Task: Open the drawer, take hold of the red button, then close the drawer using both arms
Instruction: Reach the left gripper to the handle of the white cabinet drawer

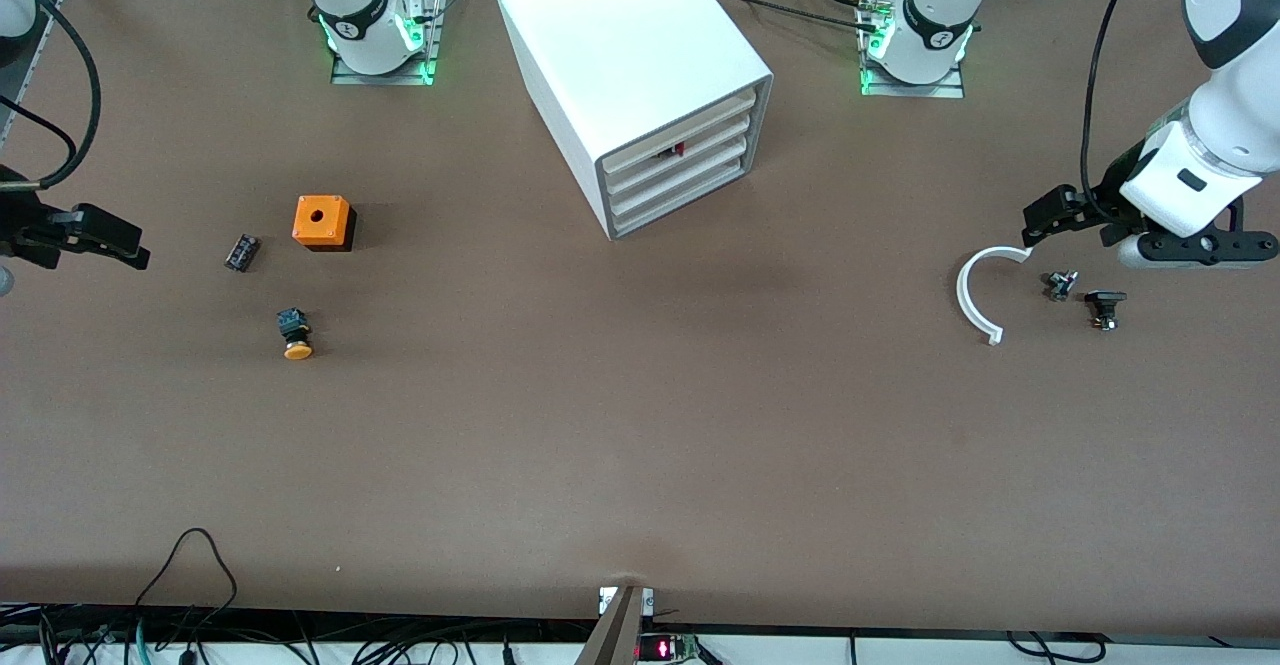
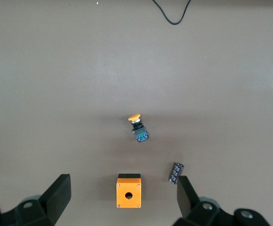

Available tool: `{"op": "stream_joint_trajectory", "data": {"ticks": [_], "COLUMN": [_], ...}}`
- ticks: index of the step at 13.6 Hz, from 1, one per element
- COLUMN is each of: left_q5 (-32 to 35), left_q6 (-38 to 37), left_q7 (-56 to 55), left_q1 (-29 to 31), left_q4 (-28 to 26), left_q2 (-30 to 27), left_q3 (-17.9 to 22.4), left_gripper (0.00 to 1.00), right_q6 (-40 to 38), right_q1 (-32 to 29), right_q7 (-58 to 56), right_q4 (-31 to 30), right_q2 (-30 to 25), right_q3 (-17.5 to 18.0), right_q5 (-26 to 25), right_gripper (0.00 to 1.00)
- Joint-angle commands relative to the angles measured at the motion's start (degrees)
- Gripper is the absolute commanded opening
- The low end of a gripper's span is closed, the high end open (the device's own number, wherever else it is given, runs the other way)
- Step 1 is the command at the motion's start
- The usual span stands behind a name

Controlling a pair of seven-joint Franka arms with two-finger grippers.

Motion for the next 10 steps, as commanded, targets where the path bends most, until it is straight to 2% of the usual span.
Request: {"op": "stream_joint_trajectory", "data": {"ticks": [1,3,7,8,10], "left_q5": [1.44,1.27,0.66,-0.65,-9.67], "left_q6": [-1.66,-2.28,-2.8,-2.81,-3.07], "left_q7": [0.89,0.63,2.2,1.86,1.95], "left_q1": [-0.6,-0.6,-0.6,-0.6,-0.68], "left_q4": [1.32,1.76,0.37,-1.64,-5.78], "left_q2": [0.83,0.91,3.19,4.07,6.18], "left_q3": [0.59,0.68,0.5,0.15,-0.11], "left_gripper": [1.0,1.0,1.0,1.0,1.0], "right_q6": [0.56,4.24,4.53,4.53,4.53], "right_q1": [-0.26,-0.26,-0.26,-0.26,-0.35], "right_q7": [-0.15,-0.06,-0.06,-0.06,-0.06], "right_q4": [-7.2,-13.47,-14.2,-14.11,-14.02], "right_q2": [-6.65,-10.8,-11.26,-11.26,-11.09], "right_q3": [-1.12,-1.13,-1.66,-1.66,-1.75], "right_q5": [0.61,0.61,0.61,0.61,0.61], "right_gripper": [1.0,1.0,1.0,1.0,1.0]}}
